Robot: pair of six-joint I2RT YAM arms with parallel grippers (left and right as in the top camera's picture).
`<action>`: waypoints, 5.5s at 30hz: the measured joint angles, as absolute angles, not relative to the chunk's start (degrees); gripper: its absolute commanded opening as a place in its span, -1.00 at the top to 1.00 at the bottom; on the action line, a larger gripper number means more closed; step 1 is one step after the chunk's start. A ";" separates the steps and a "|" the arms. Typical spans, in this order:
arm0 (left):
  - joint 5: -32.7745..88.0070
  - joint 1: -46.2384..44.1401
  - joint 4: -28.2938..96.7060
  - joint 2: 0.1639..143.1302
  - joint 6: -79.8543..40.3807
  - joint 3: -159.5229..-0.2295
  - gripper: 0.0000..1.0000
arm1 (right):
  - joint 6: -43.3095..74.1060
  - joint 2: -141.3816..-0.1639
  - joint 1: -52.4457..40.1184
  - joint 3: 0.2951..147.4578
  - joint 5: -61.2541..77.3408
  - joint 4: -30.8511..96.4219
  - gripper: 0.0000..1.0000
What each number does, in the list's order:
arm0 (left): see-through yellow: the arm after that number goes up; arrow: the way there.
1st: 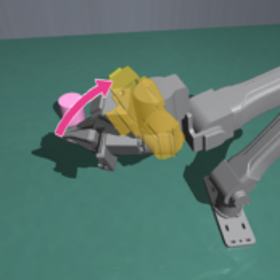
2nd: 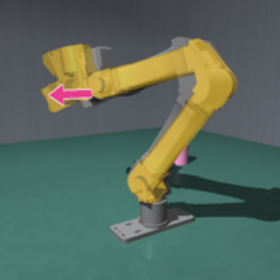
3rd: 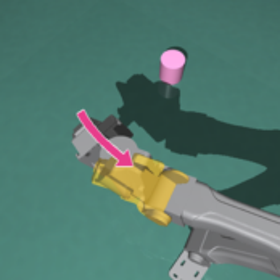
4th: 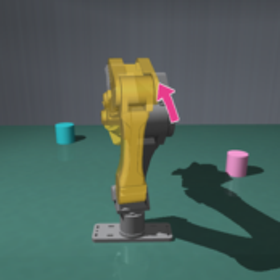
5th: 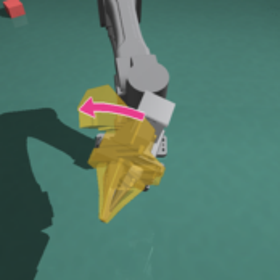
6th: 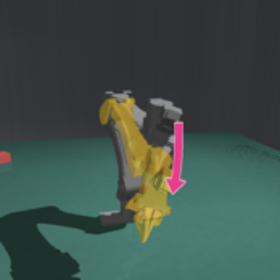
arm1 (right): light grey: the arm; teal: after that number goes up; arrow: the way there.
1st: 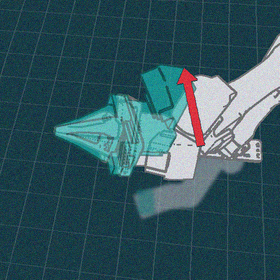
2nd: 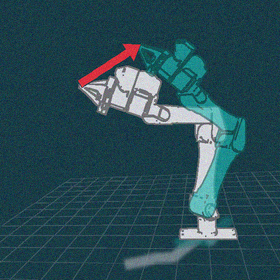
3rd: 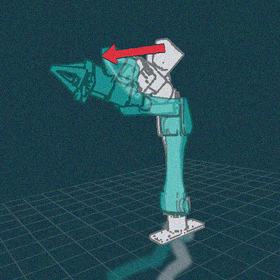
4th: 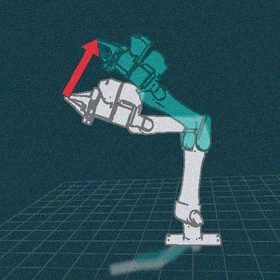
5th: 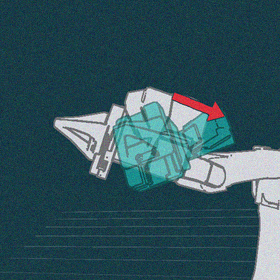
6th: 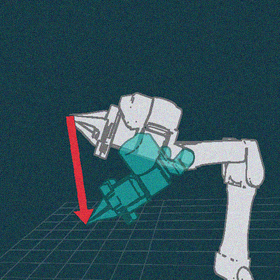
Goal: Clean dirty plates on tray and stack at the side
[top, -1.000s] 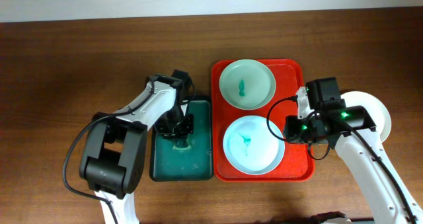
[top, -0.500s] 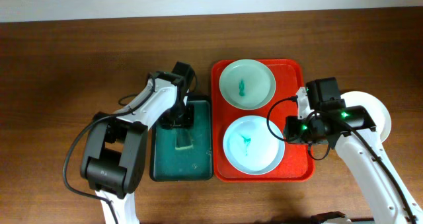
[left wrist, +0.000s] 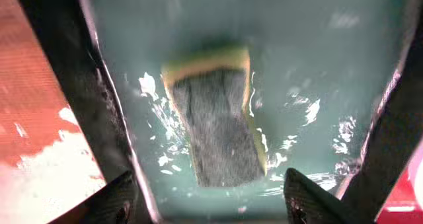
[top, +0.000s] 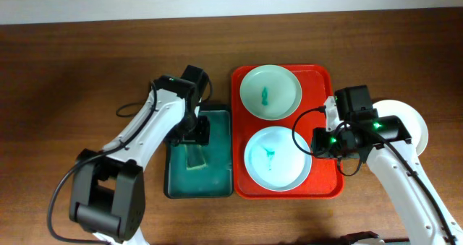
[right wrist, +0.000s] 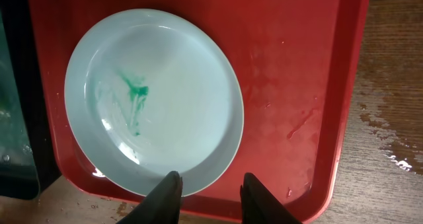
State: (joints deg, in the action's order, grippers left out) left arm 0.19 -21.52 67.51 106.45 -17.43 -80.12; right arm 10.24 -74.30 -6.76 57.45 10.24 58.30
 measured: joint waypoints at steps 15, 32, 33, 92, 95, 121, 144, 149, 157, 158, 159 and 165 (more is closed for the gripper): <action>3.20 -21.50 60.73 106.50 -19.22 -70.83 1.00 | 10.50 -74.61 -6.76 57.45 10.20 58.26 0.17; 6.57 -25.96 68.29 101.34 -14.09 -93.23 1.00 | 8.93 -103.55 -2.59 57.56 19.42 50.28 0.91; 6.76 -27.09 67.70 101.36 -14.09 -93.21 1.00 | 9.63 -103.48 -2.81 57.60 18.96 50.39 0.91; 4.10 -40.80 58.83 127.28 -19.51 -97.58 1.00 | 16.53 -102.91 -3.09 58.15 14.72 51.22 0.91; 10.76 -40.62 51.03 127.39 -19.51 -97.19 1.00 | 16.56 -102.85 -3.09 58.19 14.26 51.31 0.92; 2.59 -42.52 63.61 126.72 -20.10 -98.32 1.00 | 16.62 -102.80 -3.16 58.19 14.50 51.27 0.91; 3.97 -24.23 53.58 101.62 -19.92 -71.72 -0.10 | 11.57 -102.80 -3.09 58.33 14.41 51.05 0.92; 6.00 -18.31 61.08 93.67 -19.84 -79.68 -0.95 | 11.51 -92.12 -3.90 59.88 11.92 57.80 0.92; 5.98 -12.38 61.98 81.28 -19.97 -81.23 -0.99 | 13.82 -81.12 -27.24 71.16 3.64 53.10 0.92; 6.00 -12.40 62.61 81.28 -19.94 -81.23 -0.99 | 14.76 -82.30 -30.63 71.16 0.99 51.22 0.92; 6.00 -12.40 63.00 81.28 -19.94 -81.23 -0.99 | 16.14 -83.74 -33.45 71.16 -2.70 49.89 0.92; 6.00 -12.40 63.22 81.28 -19.97 -81.23 -0.99 | 21.45 -85.56 -46.41 71.16 -27.77 49.43 0.92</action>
State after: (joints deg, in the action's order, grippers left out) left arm 6.00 -12.40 63.22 81.28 -19.97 -81.23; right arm 21.45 -85.56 -46.41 71.16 -27.77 49.43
